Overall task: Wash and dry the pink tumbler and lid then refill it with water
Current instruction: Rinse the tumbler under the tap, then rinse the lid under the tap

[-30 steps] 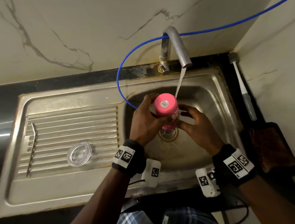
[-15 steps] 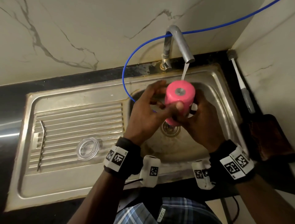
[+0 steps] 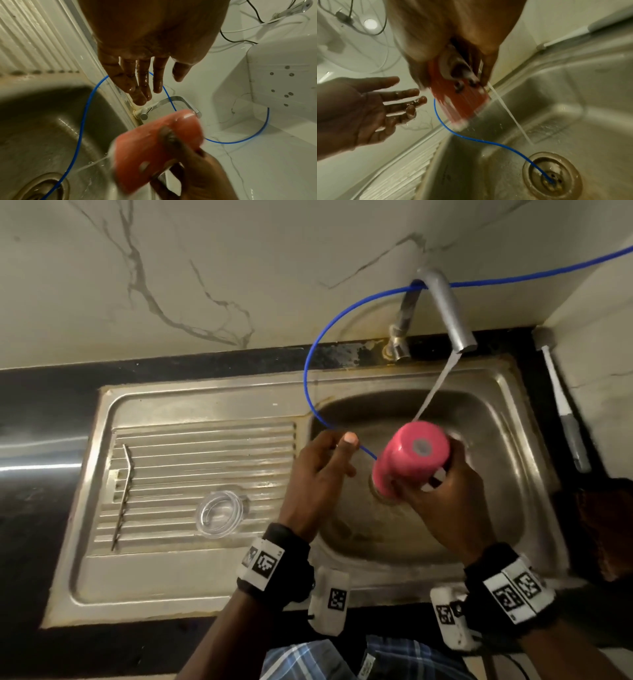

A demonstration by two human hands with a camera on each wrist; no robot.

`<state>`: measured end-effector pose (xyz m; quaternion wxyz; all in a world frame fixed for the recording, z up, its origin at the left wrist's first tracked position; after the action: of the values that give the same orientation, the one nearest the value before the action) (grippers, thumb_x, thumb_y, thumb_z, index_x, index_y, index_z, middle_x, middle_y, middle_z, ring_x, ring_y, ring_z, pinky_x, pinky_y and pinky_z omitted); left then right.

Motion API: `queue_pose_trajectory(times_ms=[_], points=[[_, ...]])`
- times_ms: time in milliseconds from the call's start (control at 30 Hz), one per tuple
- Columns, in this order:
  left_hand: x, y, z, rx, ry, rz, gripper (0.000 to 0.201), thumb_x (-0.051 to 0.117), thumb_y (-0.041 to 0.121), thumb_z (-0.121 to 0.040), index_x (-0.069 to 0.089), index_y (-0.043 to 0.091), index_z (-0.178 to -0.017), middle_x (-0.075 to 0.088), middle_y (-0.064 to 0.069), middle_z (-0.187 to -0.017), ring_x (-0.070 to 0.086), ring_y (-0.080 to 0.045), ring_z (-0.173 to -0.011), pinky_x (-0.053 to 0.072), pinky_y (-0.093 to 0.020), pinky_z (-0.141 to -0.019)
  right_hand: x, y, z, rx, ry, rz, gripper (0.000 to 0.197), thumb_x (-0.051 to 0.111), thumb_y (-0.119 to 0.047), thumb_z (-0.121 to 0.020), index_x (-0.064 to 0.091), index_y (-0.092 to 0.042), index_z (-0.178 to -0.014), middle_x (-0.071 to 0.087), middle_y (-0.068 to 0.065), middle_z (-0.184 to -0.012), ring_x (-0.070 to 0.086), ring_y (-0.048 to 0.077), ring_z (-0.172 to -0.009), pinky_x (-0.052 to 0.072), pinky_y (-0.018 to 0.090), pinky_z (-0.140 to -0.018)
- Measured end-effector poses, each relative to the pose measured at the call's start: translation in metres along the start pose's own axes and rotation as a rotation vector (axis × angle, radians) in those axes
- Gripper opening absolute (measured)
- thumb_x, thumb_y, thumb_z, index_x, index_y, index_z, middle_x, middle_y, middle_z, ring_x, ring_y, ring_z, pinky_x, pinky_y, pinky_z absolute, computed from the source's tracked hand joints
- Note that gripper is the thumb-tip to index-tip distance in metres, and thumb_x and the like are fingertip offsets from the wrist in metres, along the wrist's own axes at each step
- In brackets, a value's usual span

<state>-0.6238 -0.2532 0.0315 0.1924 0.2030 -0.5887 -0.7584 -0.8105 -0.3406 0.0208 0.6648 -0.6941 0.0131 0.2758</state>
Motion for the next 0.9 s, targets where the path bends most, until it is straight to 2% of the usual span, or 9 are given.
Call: queue_pose_trajectory(times_ms=[67, 133, 233, 267, 367, 433, 533, 733, 900], points=[[-0.002, -0.004, 0.002, -0.018, -0.035, -0.041, 0.034, 0.060, 0.045, -0.102, 0.074, 0.015, -0.107, 0.076, -0.001, -0.088, 0.070, -0.009, -0.075, 0.050, -0.023, -0.070, 0.008, 0.004, -0.004, 0.043, -0.067, 0.061, 0.085, 0.098, -0.030, -0.061, 0.055, -0.026, -0.133, 0.069, -0.017, -0.113, 0.068, 0.003, -0.103, 0.060, 0.034, -0.090], [-0.007, -0.009, 0.004, -0.018, -0.049, -0.062, 0.035, 0.058, 0.046, -0.101, 0.074, 0.016, -0.107, 0.075, -0.004, -0.087, 0.070, -0.009, -0.076, 0.051, -0.025, -0.070, 0.017, 0.005, -0.004, 0.046, -0.093, 0.039, 0.086, 0.098, -0.034, -0.061, 0.054, -0.028, -0.134, 0.069, -0.018, -0.113, 0.069, 0.005, -0.105, 0.060, 0.031, -0.090], [-0.024, -0.017, 0.005, -0.057, 0.010, -0.090, 0.037, 0.057, 0.050, -0.101, 0.075, 0.018, -0.109, 0.075, 0.003, -0.084, 0.069, -0.008, -0.075, 0.052, -0.033, -0.070, 0.041, -0.011, -0.005, 0.005, -0.114, 0.018, 0.081, 0.095, -0.043, -0.060, 0.053, -0.038, -0.129, 0.069, -0.023, -0.110, 0.069, -0.001, -0.104, 0.058, 0.022, -0.088], [-0.031, -0.017, 0.005, -0.069, 0.036, -0.086, 0.036, 0.058, 0.049, -0.102, 0.075, 0.019, -0.109, 0.077, 0.005, -0.087, 0.071, -0.009, -0.078, 0.054, -0.036, -0.070, 0.052, -0.017, -0.006, -0.011, -0.120, 0.008, 0.080, 0.095, -0.047, -0.061, 0.052, -0.039, -0.128, 0.070, -0.021, -0.111, 0.069, -0.001, -0.105, 0.058, 0.022, -0.089], [-0.058, -0.014, 0.005, -0.086, 0.090, -0.049, 0.027, 0.057, 0.038, -0.111, 0.076, 0.019, -0.108, 0.081, 0.002, -0.096, 0.078, -0.011, -0.092, 0.054, -0.032, -0.071, 0.087, -0.034, -0.014, -0.078, -0.144, 0.035, 0.084, 0.090, -0.061, -0.061, 0.052, -0.036, -0.132, 0.068, -0.009, -0.124, 0.067, 0.008, -0.113, 0.057, 0.037, -0.095], [-0.080, -0.008, 0.004, -0.089, 0.156, -0.026, 0.025, 0.057, 0.036, -0.111, 0.076, 0.020, -0.106, 0.081, 0.001, -0.096, 0.079, -0.014, -0.093, 0.053, -0.029, -0.071, 0.115, -0.045, -0.020, -0.114, -0.201, -0.023, 0.089, 0.092, -0.055, -0.062, 0.051, -0.031, -0.137, 0.067, -0.006, -0.128, 0.065, 0.008, -0.117, 0.057, 0.039, -0.098], [-0.115, -0.008, -0.001, -0.098, 0.272, 0.005, 0.025, 0.060, 0.037, -0.109, 0.076, 0.018, -0.102, 0.081, -0.001, -0.096, 0.079, -0.017, -0.093, 0.053, -0.034, -0.072, 0.159, -0.056, -0.031, -0.156, -0.290, -0.116, 0.086, 0.095, -0.036, -0.065, 0.050, -0.026, -0.138, 0.065, -0.003, -0.131, 0.063, 0.011, -0.121, 0.056, 0.042, -0.099], [-0.160, -0.023, -0.008, -0.147, 0.377, 0.014, 0.017, 0.064, 0.031, -0.106, 0.076, 0.018, -0.107, 0.081, 0.000, -0.099, 0.079, -0.018, -0.096, 0.056, -0.043, -0.082, 0.219, -0.056, -0.040, -0.219, -0.374, 0.002, 0.088, 0.094, -0.035, -0.069, 0.046, -0.022, -0.142, 0.056, -0.001, -0.138, 0.057, 0.013, -0.126, 0.053, 0.037, -0.104], [-0.165, -0.042, -0.008, -0.169, 0.395, 0.003, 0.015, 0.064, 0.028, -0.106, 0.077, 0.021, -0.108, 0.081, 0.001, -0.100, 0.079, -0.018, -0.097, 0.057, -0.040, -0.084, 0.231, -0.045, -0.036, -0.207, -0.399, 0.063, 0.086, 0.093, -0.035, -0.071, 0.046, -0.021, -0.142, 0.054, -0.002, -0.139, 0.056, 0.013, -0.127, 0.053, 0.037, -0.104]])
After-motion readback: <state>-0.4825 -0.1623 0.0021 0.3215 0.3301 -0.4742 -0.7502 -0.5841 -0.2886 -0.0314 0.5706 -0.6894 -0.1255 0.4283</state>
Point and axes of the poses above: each hand's wrist, its own z-axis away from the middle knuckle, its own x-axis out of the palm, y = z × x, the point moved 1 cm from there along -z, towards the middle knuckle
